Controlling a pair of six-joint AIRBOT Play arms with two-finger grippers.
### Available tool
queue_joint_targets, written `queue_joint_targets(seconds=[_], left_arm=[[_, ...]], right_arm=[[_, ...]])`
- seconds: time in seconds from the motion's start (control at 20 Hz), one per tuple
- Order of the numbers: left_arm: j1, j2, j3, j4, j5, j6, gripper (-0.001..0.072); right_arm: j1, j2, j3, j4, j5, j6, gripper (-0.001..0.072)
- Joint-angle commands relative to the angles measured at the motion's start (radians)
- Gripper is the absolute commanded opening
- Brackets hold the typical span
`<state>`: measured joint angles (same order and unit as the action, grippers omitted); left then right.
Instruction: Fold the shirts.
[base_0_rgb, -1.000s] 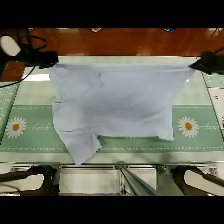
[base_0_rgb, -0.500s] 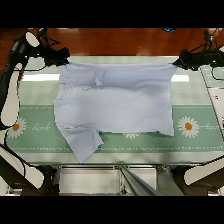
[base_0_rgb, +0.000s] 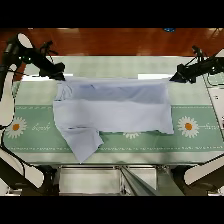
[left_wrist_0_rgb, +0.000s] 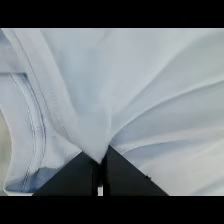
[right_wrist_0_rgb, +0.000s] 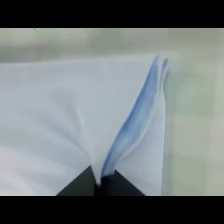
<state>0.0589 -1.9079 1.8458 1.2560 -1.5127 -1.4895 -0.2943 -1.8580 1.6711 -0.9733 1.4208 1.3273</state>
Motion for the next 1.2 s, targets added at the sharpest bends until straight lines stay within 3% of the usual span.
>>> queue_joint_targets(seconds=[0.0, 0.3, 0.35, 0.4, 0.45, 0.5, 0.7, 0.85, 1.0, 1.15], left_arm=[[0.005, 0.000, -0.107, 0.038, -0.089, 0.025, 0.0020], [0.009, 0.000, -0.158, 0.035, -0.095, 0.038, 0.0020], [0.009, 0.000, -0.158, 0.034, -0.104, 0.030, 0.0022], [0.009, 0.000, -0.158, 0.034, -0.123, 0.001, 0.0134], [0.009, 0.002, -0.158, 0.034, -0.152, 0.000, 0.0431], [0.009, 0.005, -0.157, 0.035, -0.180, -0.005, 0.0510], [0.035, 0.099, -0.163, 0.035, -0.209, -0.026, 0.0509], [0.093, 0.270, -0.278, 0.039, -0.150, -0.025, 0.0509], [0.212, 0.523, -0.610, 0.015, -0.010, -0.013, 0.0508], [0.403, 0.774, -1.014, -0.151, 0.119, 0.074, 0.0508]], right_arm=[[0.010, -0.001, -0.094, -0.056, 0.046, -0.005, 0.0027], [0.011, -0.001, -0.122, -0.076, 0.031, -0.005, 0.0028], [0.011, -0.001, -0.122, -0.076, 0.027, -0.001, 0.0085], [0.011, -0.001, -0.121, -0.076, 0.028, 0.013, 0.0313], [0.011, 0.000, -0.121, -0.072, 0.040, 0.019, 0.0416], [0.010, 0.003, -0.121, -0.073, 0.055, 0.027, 0.0416], [-0.050, 0.108, -0.122, -0.093, 0.070, 0.078, 0.0415], [-0.105, 0.293, -0.242, -0.110, -0.038, 0.091, 0.0415], [-0.145, 0.528, -0.551, -0.101, -0.224, 0.064, 0.0415], [-0.181, 0.760, -0.908, -0.024, -0.378, -0.006, 0.0415]])
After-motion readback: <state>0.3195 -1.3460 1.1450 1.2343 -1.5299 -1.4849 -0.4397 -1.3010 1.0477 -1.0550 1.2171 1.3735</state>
